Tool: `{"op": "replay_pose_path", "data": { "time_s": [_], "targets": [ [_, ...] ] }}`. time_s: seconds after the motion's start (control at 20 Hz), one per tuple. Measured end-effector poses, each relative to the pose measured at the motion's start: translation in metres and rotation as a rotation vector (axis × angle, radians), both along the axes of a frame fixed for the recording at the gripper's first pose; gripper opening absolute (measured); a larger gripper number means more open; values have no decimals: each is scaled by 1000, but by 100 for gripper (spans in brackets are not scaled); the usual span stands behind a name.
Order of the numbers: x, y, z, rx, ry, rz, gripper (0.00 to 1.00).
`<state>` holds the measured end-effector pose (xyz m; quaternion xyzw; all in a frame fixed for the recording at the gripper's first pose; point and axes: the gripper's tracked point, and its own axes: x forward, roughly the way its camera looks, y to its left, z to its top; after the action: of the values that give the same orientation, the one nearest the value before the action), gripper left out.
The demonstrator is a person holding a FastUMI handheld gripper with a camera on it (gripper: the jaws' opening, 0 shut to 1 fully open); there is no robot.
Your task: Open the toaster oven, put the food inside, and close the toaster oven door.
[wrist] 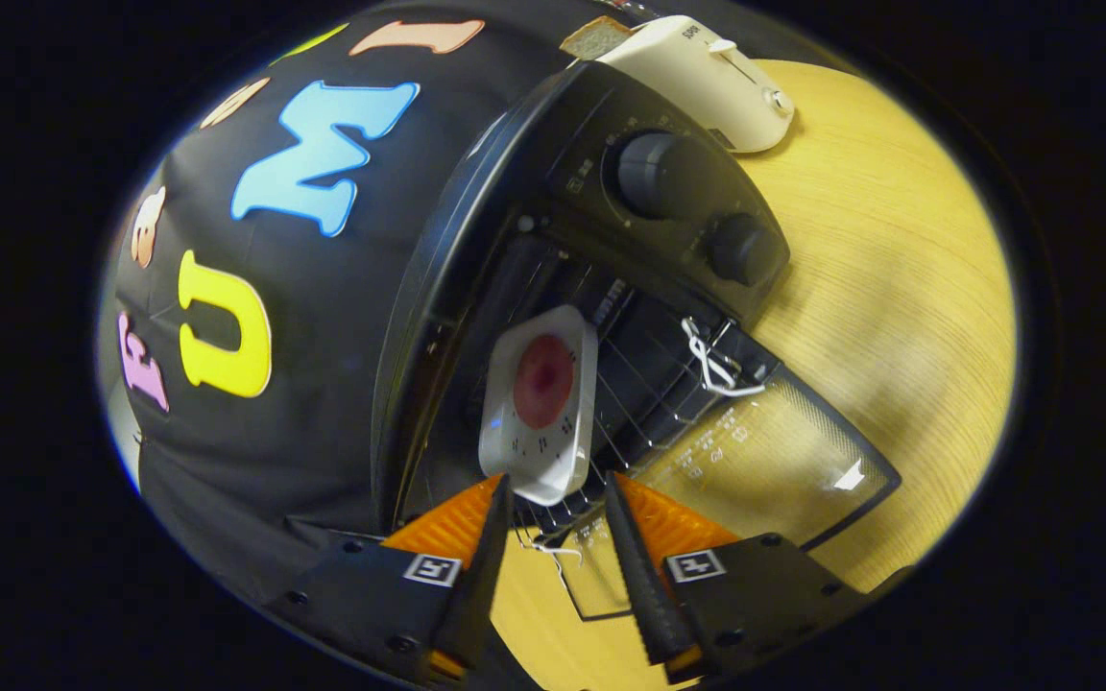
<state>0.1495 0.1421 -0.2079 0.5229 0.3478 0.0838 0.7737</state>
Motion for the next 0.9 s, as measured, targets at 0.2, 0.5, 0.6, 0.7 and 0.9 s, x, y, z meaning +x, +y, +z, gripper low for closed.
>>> {"op": "replay_pose_path", "data": {
  "time_s": [0.2, 0.5, 0.6, 0.7, 0.9],
  "targets": [
    [-40, 1, 3, -112, -35, 104, 98],
    [-63, -22, 6, -402, -109, 205, 98],
    [-67, -28, 1, -522, -126, 247, 98],
    [-71, -25, -3, -604, -110, 307, 98],
    [-97, -16, -28, -694, -95, 395, 98]
  ]
}}
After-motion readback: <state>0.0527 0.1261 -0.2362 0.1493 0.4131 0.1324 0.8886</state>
